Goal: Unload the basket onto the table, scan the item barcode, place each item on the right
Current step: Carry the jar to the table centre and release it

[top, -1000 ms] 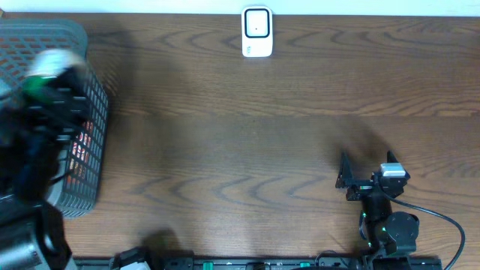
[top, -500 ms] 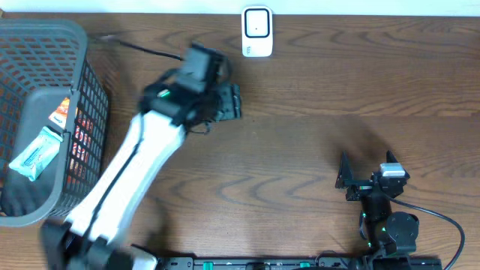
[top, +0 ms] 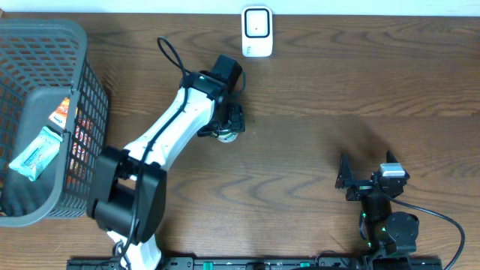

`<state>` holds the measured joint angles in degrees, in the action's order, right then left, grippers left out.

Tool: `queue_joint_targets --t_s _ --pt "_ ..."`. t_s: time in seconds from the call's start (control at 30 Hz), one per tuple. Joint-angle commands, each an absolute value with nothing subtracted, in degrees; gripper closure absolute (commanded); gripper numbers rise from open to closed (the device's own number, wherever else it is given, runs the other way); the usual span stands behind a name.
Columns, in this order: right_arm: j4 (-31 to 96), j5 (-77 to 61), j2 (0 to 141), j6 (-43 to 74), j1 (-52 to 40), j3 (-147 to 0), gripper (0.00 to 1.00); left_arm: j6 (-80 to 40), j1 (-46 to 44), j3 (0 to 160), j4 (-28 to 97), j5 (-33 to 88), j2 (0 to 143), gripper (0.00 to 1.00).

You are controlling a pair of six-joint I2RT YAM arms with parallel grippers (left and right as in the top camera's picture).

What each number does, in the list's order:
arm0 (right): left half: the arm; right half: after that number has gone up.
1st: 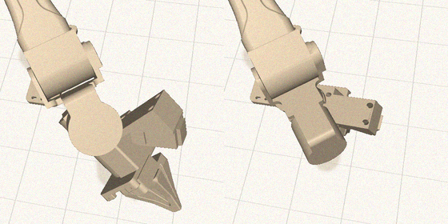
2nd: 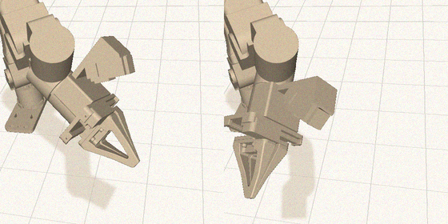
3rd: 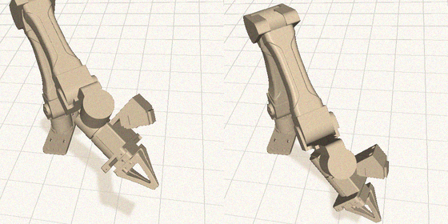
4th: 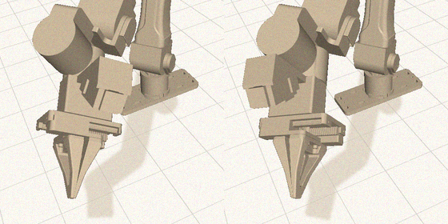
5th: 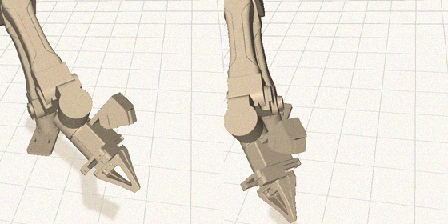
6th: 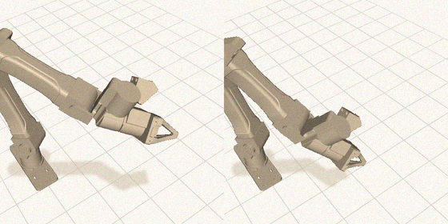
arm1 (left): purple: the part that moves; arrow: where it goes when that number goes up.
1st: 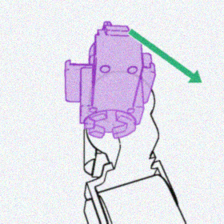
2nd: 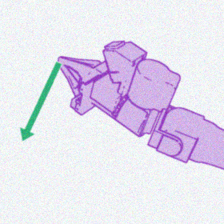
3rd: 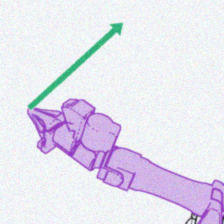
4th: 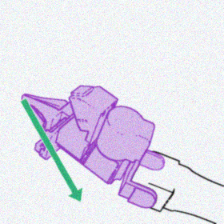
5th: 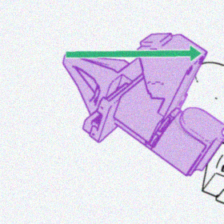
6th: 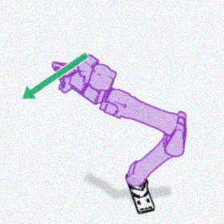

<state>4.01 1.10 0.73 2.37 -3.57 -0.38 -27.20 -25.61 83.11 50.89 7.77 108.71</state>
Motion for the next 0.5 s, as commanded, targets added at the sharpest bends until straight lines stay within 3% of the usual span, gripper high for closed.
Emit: queue_joint_targets --t_s 0.0,0.33,0.47 --pt "4.14 1.39 0.56 2.94 -3.84 -0.32 0.01 -28.21 -26.2 83.42 50.39 8.32 111.63 0.29" --pt "4.14 1.41 0.56 2.94 -3.84 -0.32 0.01 -28.62 -29.54 83.37 48.77 5.69 116.01 0.29" --pt "4.14 1.39 0.56 2.94 -3.84 -0.32 0.01 -28.58 -29.54 83.46 49.25 5.52 115.72 0.09"
